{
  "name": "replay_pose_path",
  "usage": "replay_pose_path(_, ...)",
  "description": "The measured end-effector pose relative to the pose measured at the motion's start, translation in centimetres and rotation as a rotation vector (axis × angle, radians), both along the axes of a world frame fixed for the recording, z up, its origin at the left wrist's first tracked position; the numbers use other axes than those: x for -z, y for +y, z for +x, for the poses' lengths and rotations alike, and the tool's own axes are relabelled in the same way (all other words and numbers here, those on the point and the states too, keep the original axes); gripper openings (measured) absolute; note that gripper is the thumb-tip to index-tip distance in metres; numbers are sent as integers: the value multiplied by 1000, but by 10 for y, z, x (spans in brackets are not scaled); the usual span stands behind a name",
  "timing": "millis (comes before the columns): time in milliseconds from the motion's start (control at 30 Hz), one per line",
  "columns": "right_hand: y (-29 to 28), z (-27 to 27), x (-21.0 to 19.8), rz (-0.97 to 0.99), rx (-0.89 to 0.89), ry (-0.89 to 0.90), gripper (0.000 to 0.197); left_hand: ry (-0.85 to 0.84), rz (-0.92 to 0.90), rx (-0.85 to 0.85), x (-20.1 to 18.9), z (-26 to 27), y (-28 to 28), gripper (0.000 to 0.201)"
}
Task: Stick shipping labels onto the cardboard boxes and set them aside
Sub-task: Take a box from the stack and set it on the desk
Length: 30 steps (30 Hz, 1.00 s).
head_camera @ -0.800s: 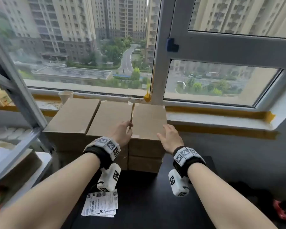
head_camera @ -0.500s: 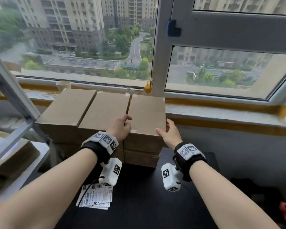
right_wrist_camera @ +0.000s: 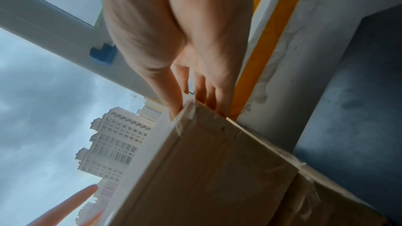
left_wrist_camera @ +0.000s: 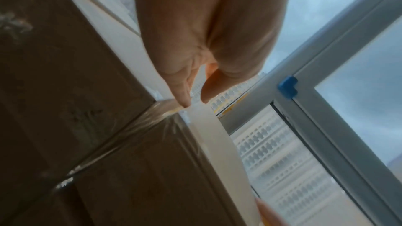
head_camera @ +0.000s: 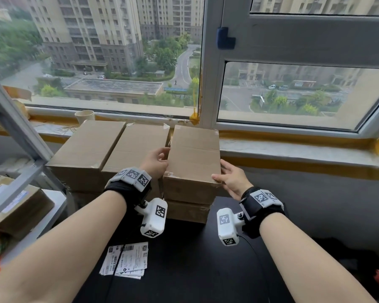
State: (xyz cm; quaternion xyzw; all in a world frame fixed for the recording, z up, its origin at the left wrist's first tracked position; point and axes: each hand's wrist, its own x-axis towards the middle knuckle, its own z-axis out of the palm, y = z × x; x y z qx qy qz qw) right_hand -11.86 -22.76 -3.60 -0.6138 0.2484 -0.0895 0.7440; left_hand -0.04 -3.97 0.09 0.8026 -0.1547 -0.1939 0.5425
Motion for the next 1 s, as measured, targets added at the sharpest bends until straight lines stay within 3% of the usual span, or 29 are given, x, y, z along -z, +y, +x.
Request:
replay_pose_path(133,-7,-16,-6,50,-5,-37,67,122,-221,-18,-3,-10,-2,47)
replay_pose_path(267,-8,-44,-13,50,51,-71,68,106,-253,27,-2,-22,-2,52)
replay_pose_path(467,10,-107,-23,-25,148,-79,78,165,-310,235,-1,-54,15,60)
replay_pose_path(667,53,-179,-19,-29,183,14,88,132,-244,341,20,-100,43,67)
replay_pose_path(833,86,-239,0,16,223,92,88,293,-259,507,51,-145,61,60)
replay_pose_path(1000,103,-281,30,103,272,158,88,384,-174,582,89,-178,71,66)
